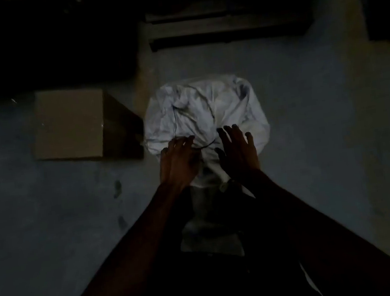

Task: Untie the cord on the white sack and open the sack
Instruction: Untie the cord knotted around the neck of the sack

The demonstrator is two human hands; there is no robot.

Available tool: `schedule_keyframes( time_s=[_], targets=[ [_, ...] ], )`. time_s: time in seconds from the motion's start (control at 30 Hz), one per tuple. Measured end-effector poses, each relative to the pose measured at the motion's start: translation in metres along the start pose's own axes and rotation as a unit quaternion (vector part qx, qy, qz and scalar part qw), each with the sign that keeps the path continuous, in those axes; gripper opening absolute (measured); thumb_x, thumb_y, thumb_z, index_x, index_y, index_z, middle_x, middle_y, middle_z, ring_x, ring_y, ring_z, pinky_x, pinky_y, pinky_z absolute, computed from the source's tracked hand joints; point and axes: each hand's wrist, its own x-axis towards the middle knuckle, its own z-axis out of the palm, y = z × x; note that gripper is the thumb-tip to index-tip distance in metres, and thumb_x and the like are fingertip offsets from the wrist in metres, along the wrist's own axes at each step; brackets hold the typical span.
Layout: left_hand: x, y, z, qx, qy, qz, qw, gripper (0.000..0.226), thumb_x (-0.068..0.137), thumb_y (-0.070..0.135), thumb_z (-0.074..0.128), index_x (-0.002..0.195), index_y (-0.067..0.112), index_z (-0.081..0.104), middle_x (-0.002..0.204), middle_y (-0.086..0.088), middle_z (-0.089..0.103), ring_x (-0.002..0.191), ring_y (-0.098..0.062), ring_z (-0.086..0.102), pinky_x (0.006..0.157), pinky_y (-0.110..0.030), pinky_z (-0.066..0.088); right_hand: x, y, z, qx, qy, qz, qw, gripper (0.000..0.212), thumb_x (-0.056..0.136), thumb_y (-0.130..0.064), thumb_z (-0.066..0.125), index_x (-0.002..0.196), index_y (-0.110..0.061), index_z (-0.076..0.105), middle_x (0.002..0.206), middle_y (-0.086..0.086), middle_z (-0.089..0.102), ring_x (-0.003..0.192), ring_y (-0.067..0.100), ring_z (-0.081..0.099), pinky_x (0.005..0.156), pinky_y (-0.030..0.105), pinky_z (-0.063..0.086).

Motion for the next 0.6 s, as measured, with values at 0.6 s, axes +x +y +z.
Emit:
schedule_keyframes(
  time_s=[0.6],
  targets=[
    [0.058,-0.062,0.179,0.100,0.203,0.109,0.968,0.039,0.088,0.032,0.057,0.125,0.021,0.060,0.125,0.000,0.061,0.120,-0.024,0.053,0.101,-0.044,0.037,0.023,0.026,0.193,-0.040,0.132,-0.062,0.989,0.045,0.091,-0.024,0.055,0.135,-0.013,0.055,0.137,0.004,0.057,0.130,0.024,0.051,0.108,0.050,0.034]
  ],
)
